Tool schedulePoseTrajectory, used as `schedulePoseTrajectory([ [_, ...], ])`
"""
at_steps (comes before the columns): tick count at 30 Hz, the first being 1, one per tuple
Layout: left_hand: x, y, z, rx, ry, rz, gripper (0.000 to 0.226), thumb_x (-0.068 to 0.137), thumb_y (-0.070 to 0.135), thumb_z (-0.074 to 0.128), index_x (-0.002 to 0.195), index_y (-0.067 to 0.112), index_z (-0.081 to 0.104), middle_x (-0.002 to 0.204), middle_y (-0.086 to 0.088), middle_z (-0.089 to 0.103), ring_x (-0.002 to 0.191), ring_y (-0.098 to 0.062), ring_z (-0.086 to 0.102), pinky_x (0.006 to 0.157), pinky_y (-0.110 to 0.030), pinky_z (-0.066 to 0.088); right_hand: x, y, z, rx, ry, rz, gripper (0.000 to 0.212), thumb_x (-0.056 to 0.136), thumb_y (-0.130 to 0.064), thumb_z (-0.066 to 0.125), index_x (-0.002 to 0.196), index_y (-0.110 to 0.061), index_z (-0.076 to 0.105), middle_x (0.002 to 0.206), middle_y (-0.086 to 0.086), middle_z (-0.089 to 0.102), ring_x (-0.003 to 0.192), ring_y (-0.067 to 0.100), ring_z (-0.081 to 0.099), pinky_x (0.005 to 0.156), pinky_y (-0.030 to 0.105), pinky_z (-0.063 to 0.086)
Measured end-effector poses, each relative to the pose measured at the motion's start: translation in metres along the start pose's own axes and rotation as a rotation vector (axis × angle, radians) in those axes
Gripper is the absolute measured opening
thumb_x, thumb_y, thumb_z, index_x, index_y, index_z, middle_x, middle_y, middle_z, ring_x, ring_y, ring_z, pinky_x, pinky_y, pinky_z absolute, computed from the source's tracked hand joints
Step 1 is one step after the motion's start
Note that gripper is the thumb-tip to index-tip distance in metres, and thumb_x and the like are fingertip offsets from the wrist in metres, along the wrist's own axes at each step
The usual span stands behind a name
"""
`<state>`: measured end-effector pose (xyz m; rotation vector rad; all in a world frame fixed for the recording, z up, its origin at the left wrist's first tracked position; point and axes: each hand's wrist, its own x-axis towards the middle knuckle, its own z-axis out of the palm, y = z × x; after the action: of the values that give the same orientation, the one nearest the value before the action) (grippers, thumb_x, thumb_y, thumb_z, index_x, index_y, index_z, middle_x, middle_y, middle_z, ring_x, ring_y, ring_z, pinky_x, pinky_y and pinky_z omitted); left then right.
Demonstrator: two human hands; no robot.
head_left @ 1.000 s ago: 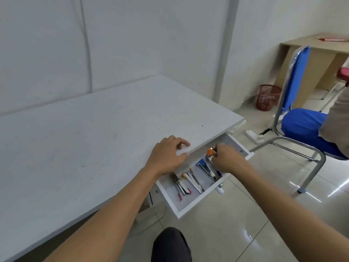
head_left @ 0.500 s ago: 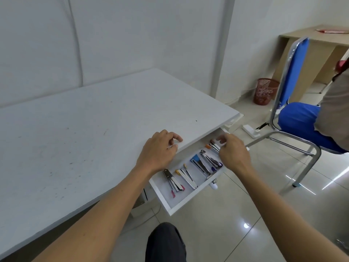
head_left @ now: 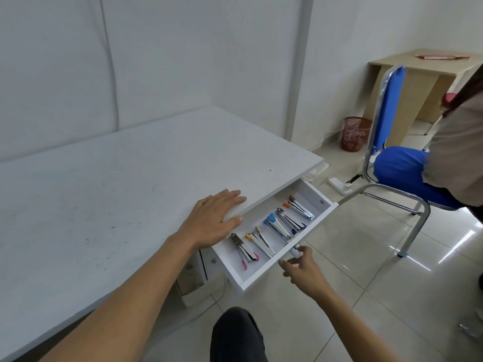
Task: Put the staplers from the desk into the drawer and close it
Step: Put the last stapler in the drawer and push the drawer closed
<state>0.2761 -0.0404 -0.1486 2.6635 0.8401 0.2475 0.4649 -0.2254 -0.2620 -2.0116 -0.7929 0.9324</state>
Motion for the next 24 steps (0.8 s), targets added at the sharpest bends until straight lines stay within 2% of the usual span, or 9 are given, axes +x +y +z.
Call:
schedulePoseTrajectory([
  [3,-0.011,-0.011,-0.002,0.05,0.039,-0.066,0.058,0.095,0.06,0.03,0.15,0.044,0.026,0.162,0.021,0.017,0.15,-0.001,0.007,0.119,-0.032,0.006,-0.004,0.007,0.014,0.144,0.095,-0.017,0.062,0.091,-0.034,0.067,0.141,-0.022,0.032,0.123,0.004,0.059,0.098,0.017,0.068,0.08,0.034,0.059],
  [6,-0.014,-0.012,-0.001,0.086,0.128,-0.151,0.058,0.096,0.059,0.025,0.15,0.039,0.029,0.162,0.016,0.02,0.15,-0.006,0.011,0.119,-0.034,0.009,-0.012,0.001,0.027,0.337,0.167,-0.033,0.059,0.093,-0.025,0.068,0.141,-0.031,0.036,0.123,0.001,0.059,0.1,0.018,0.068,0.075,0.025,0.053],
  [10,-0.012,-0.008,0.002,0.075,0.167,-0.158,0.056,0.098,0.055,0.019,0.149,0.036,0.033,0.161,0.014,0.025,0.15,-0.007,0.015,0.119,-0.034,0.011,-0.004,-0.021,0.042,0.4,0.198,-0.073,0.065,0.091,-0.031,0.069,0.146,-0.028,0.036,0.125,0.0,0.058,0.11,0.02,0.064,0.092,0.042,0.057],
  [12,-0.012,-0.009,0.002,0.059,0.173,-0.162,0.055,0.099,0.053,0.018,0.149,0.035,0.035,0.161,0.014,0.027,0.15,-0.007,0.016,0.119,-0.034,0.012,0.006,-0.039,0.047,0.396,0.19,-0.081,0.067,0.09,-0.033,0.07,0.147,-0.027,0.035,0.128,0.001,0.056,0.116,0.022,0.061,0.095,0.049,0.056],
  [18,-0.011,-0.008,0.002,0.084,0.193,-0.154,0.052,0.101,0.046,0.017,0.148,0.033,0.037,0.16,0.011,0.029,0.15,-0.009,0.018,0.119,-0.036,0.015,0.049,-0.101,0.061,0.267,0.162,-0.098,0.07,0.085,-0.045,0.07,0.139,-0.02,0.034,0.12,0.003,0.059,0.107,0.026,0.065,0.092,0.048,0.056],
  [20,-0.011,-0.007,0.002,0.089,0.198,-0.155,0.051,0.101,0.044,0.017,0.147,0.033,0.037,0.16,0.012,0.03,0.149,-0.009,0.018,0.119,-0.036,0.016,0.066,-0.115,0.065,0.243,0.119,-0.076,0.057,0.088,-0.03,0.068,0.133,-0.012,0.037,0.113,0.005,0.062,0.101,0.027,0.067,0.085,0.045,0.059],
  [22,-0.011,-0.007,0.002,0.096,0.203,-0.165,0.05,0.101,0.044,0.017,0.146,0.034,0.037,0.159,0.012,0.03,0.149,-0.009,0.019,0.118,-0.035,0.016,0.078,-0.125,0.068,0.163,0.102,-0.118,0.031,0.09,-0.013,0.062,0.117,-0.01,0.049,0.098,0.001,0.064,0.089,0.023,0.064,0.065,0.028,0.053],
  [24,-0.009,-0.006,0.003,0.109,0.206,-0.169,0.051,0.101,0.044,0.016,0.146,0.035,0.037,0.16,0.013,0.029,0.149,-0.009,0.018,0.118,-0.035,0.016,0.089,-0.128,0.069,0.099,0.087,-0.142,0.027,0.09,-0.015,0.062,0.116,-0.011,0.058,0.096,0.0,0.066,0.087,0.02,0.06,0.059,0.019,0.043],
])
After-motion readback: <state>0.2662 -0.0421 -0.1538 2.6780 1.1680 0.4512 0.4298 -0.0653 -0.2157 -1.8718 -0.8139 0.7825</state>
